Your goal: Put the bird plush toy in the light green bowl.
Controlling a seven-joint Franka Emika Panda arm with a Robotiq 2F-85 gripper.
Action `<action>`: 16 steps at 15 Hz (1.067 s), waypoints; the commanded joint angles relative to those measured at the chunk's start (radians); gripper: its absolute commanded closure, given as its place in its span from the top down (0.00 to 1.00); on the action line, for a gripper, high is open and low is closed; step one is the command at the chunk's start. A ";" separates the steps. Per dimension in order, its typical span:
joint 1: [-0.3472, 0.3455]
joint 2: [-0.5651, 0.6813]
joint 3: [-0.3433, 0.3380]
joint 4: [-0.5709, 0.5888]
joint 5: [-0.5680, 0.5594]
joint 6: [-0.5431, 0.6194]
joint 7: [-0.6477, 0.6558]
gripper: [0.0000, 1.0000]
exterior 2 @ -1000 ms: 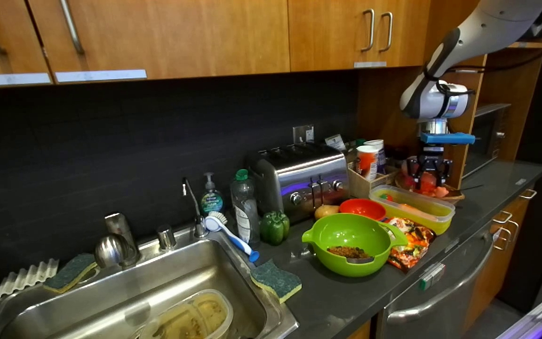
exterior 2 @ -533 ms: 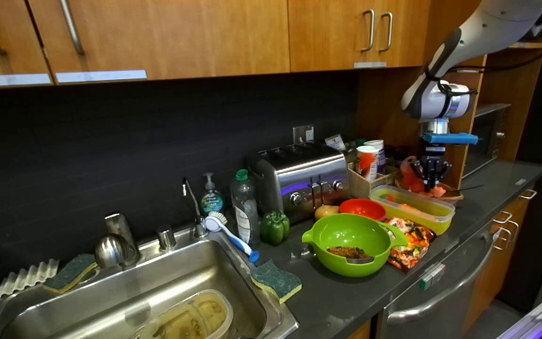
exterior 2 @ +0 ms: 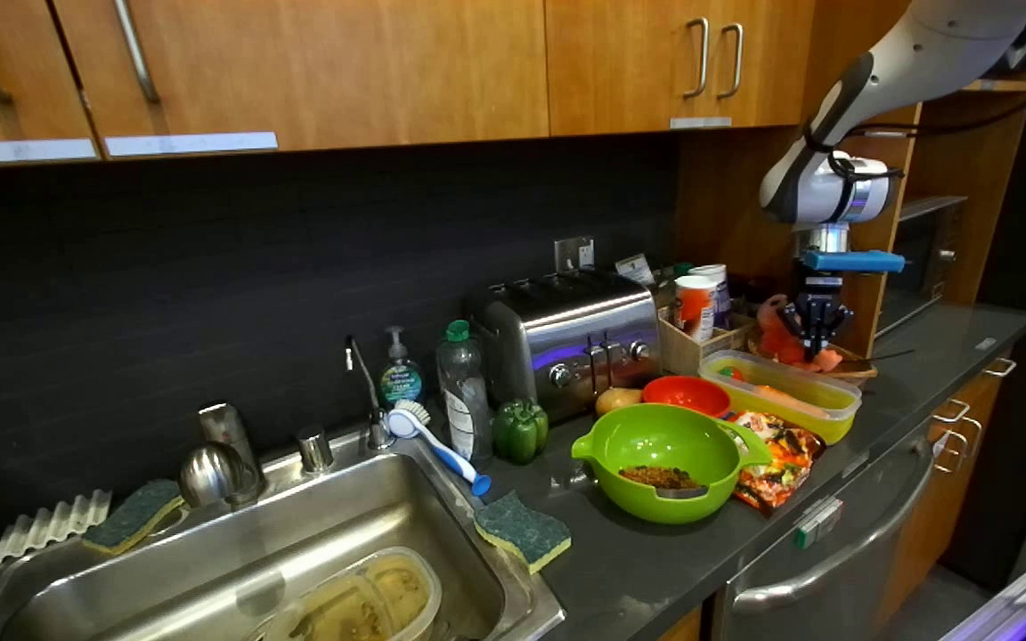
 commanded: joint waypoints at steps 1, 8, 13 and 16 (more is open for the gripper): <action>0.014 -0.051 -0.003 -0.039 -0.016 0.027 0.053 0.01; 0.069 -0.157 -0.022 -0.159 -0.123 0.135 0.185 0.01; 0.099 -0.255 -0.023 -0.268 -0.219 0.224 0.273 0.01; 0.108 -0.298 -0.020 -0.312 -0.264 0.254 0.318 0.01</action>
